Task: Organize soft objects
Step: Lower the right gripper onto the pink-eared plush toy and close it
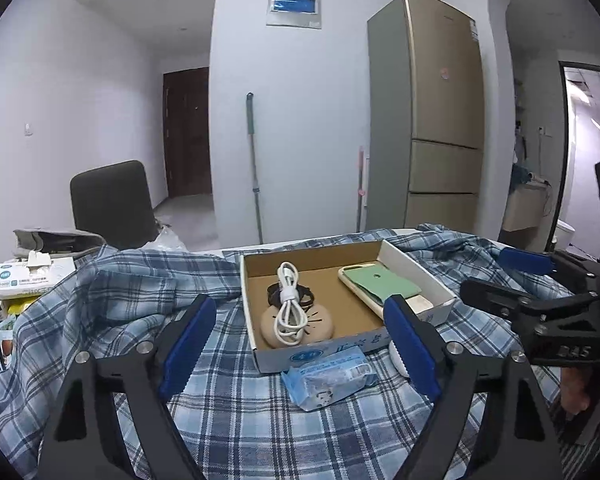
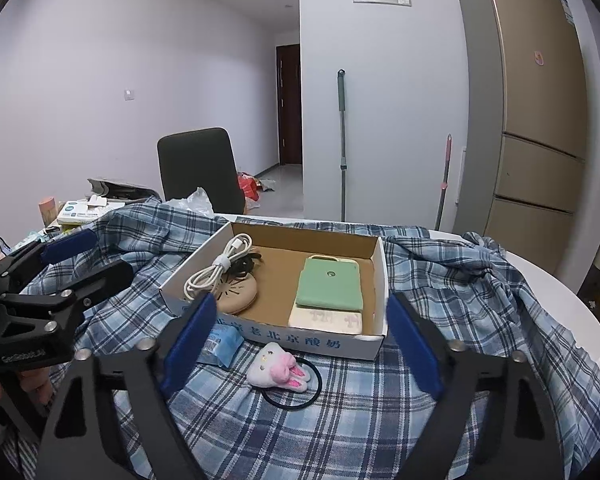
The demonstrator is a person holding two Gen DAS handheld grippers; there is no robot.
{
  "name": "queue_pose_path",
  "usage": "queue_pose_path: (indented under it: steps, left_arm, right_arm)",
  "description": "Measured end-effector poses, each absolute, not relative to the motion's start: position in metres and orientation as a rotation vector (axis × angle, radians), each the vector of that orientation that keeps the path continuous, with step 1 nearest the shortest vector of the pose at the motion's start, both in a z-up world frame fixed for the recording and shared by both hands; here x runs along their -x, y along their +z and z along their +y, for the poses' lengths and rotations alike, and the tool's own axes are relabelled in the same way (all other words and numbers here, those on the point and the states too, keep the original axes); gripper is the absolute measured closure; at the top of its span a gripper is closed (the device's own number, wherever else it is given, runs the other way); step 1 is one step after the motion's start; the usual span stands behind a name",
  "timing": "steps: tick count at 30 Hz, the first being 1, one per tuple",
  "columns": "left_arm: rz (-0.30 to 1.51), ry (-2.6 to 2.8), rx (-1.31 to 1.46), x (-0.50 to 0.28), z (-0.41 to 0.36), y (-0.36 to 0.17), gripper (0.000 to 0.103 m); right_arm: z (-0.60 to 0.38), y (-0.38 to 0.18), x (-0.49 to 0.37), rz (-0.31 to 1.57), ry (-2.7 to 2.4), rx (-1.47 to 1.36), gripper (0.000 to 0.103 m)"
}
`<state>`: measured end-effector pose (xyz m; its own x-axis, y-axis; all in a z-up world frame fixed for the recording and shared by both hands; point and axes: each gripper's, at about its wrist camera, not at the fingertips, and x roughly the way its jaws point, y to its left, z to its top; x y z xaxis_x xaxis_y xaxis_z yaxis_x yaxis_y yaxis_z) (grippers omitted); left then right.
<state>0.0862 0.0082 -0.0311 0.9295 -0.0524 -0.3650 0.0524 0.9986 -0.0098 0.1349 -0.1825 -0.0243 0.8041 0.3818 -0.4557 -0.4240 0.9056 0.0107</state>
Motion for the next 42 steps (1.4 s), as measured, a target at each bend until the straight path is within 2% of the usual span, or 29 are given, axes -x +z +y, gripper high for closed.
queue_pose_path:
  steps: [4, 11, 12, 14, 21, 27, 32, 34, 35, 42]
  left_arm:
    - [0.372, -0.035, -0.006, -0.086, 0.007, -0.032, 0.015]
    - [0.411, -0.016, 0.021, -0.093, 0.012, -0.034, 0.013]
    - [0.411, -0.02, 0.023, -0.092, 0.012, -0.034, 0.011]
    - [0.407, -0.018, 0.022, -0.091, 0.012, -0.033, 0.0]
    - [0.4, -0.012, 0.031, -0.09, 0.014, -0.031, 0.0]
    - [0.451, 0.075, 0.098, -0.098, 0.031, -0.035, 0.0]
    - [0.467, 0.068, 0.161, -0.1, 0.044, -0.038, 0.0]
    - [0.476, 0.06, 0.15, -0.101, 0.041, -0.039, 0.0]
    - [0.477, 0.059, 0.143, -0.102, 0.04, -0.04, 0.0]
    - [0.493, 0.061, 0.137, -0.104, 0.037, -0.042, 0.0]
  right_arm:
    - [-0.183, -0.027, -0.139, 0.493, 0.434, 0.088, 0.028]
    - [-0.18, -0.031, -0.142, 0.529, 0.454, 0.087, 0.03]
    - [-0.18, -0.032, -0.142, 0.538, 0.46, 0.087, 0.03]
    - [-0.178, -0.034, -0.144, 0.559, 0.471, 0.082, 0.03]
    - [-0.178, -0.041, -0.155, 0.644, 0.492, 0.04, 0.03]
    - [-0.164, -0.065, -0.171, 0.8, 0.532, 0.07, 0.031]
    - [-0.146, -0.081, -0.187, 0.898, 0.526, 0.127, 0.047]
    - [-0.141, -0.087, -0.191, 0.917, 0.527, 0.145, 0.049]
    - [-0.14, -0.09, -0.193, 0.921, 0.52, 0.151, 0.053]
    - [-0.142, -0.101, -0.195, 0.934, 0.507, 0.146, 0.067]
